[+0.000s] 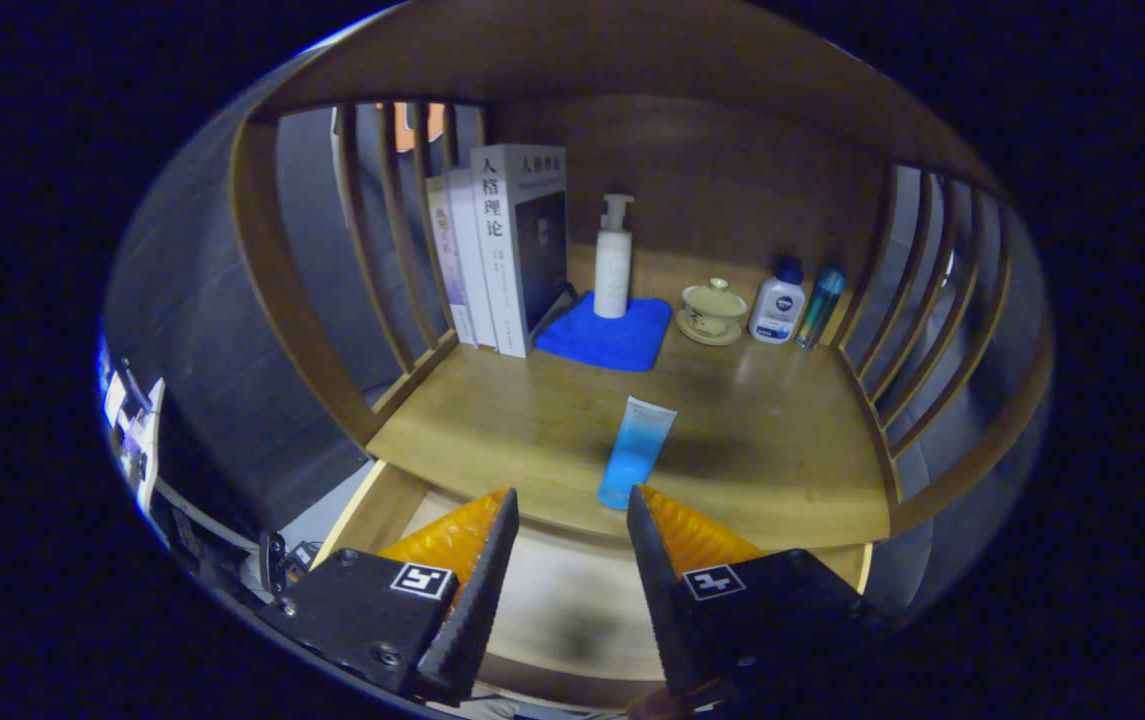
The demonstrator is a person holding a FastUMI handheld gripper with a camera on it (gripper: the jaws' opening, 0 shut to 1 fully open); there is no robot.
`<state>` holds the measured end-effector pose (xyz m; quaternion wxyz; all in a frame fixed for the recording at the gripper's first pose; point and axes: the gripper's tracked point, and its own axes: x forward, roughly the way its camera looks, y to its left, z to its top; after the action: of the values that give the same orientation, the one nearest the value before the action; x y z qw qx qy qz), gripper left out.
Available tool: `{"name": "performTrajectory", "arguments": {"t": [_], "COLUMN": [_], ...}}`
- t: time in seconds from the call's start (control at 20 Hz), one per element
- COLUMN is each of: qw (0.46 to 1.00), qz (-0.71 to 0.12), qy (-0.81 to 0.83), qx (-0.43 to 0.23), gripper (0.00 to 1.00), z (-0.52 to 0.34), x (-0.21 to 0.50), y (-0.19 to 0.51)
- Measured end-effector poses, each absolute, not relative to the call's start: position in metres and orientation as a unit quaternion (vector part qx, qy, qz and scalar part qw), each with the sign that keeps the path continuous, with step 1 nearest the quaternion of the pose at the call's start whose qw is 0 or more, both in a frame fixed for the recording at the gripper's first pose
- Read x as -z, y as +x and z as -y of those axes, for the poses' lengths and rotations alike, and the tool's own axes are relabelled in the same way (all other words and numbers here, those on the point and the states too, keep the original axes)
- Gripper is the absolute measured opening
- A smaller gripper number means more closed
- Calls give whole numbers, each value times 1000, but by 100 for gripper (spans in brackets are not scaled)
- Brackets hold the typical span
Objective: Pull open the drawer, take out the items inside it, and place them on the countertop above the cabinet.
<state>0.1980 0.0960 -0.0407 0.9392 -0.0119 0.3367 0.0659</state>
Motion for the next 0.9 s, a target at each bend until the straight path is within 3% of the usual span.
{"name": "performTrajectory", "arguments": {"t": [0.65,0.8,0.9], "qw": [976,981,984], "qz": [-195,-169,-152], "qy": [-26,-28,-21], "qx": [-93,-93,-91], "gripper": [70,100,100], "z": [-105,-101,-98], "x": [20,21,23], "y": [93,68,55]}}
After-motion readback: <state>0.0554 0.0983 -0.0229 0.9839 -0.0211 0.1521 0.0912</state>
